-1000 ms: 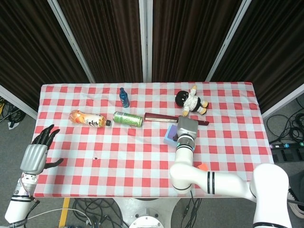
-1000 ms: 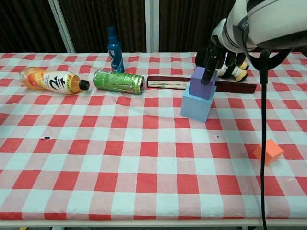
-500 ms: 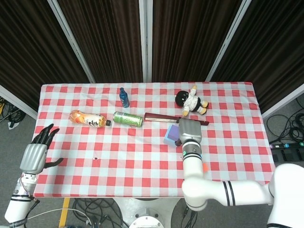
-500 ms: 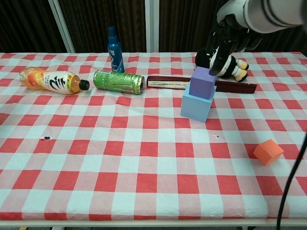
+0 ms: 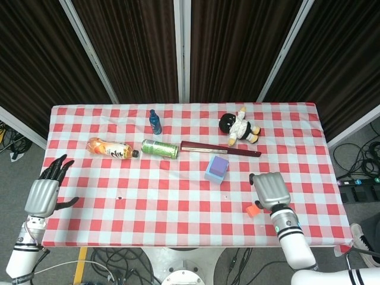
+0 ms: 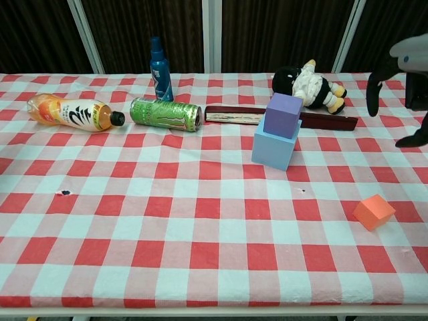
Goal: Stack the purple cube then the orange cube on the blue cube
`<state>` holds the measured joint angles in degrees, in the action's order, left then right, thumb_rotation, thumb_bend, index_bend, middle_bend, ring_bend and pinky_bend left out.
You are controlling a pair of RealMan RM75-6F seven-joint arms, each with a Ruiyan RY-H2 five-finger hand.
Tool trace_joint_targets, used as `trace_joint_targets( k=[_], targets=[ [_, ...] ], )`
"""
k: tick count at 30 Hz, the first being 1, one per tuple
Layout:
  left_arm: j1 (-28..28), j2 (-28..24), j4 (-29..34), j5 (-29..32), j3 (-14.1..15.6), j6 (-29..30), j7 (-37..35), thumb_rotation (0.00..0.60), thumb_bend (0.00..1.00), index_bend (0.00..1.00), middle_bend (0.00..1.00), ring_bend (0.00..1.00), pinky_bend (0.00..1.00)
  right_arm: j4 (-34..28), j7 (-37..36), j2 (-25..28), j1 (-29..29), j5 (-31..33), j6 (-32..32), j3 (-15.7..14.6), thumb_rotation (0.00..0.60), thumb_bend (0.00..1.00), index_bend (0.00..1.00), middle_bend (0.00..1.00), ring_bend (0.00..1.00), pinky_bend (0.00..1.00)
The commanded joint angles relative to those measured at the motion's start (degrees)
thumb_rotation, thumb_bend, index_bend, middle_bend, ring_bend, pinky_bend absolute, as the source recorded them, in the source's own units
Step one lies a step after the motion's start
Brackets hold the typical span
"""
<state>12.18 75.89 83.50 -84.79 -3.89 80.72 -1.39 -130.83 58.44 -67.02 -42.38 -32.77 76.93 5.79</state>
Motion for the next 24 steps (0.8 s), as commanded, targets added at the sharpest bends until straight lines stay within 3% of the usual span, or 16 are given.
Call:
trace_joint_targets(
  k=[1, 8, 14, 24],
  targets=[
    [0.03, 0.12, -0.07, -0.01, -0.02, 0.04, 0.21, 0.600, 0.00, 0.16, 0.11, 0.08, 0.21, 11.75, -9.17, 3.63, 5.34, -15.91, -14.18, -10.55, 0.600, 0.10, 0.41, 1.00, 1.00, 1.00],
    [0.09, 0.22, -0.30, 0.44, -0.15, -0.25, 0.20, 0.600, 0.00, 0.16, 0.11, 0.08, 0.21, 20.16, -9.70, 0.95, 5.15, -21.98, -18.22, -13.34, 0.600, 0.10, 0.41, 1.00, 1.00, 1.00],
    [0.16, 0.30, -0.40, 0.23, -0.04, -0.29, 0.19, 0.600, 0.00, 0.16, 0.11, 0.08, 0.21, 21.44, -8.32, -0.28, 4.93, -21.92, -19.11, -14.53, 0.600, 0.10, 0.41, 1.00, 1.00, 1.00],
    [0.17, 0.33, -0.47, 0.24, -0.09, -0.21, 0.04, 0.600, 0.00, 0.16, 0.11, 0.08, 0.21, 20.92, -7.67, -1.01, 4.62, -25.46, -17.45, -13.67, 0.600, 0.10, 0.40, 1.00, 1.00, 1.00]
  ],
)
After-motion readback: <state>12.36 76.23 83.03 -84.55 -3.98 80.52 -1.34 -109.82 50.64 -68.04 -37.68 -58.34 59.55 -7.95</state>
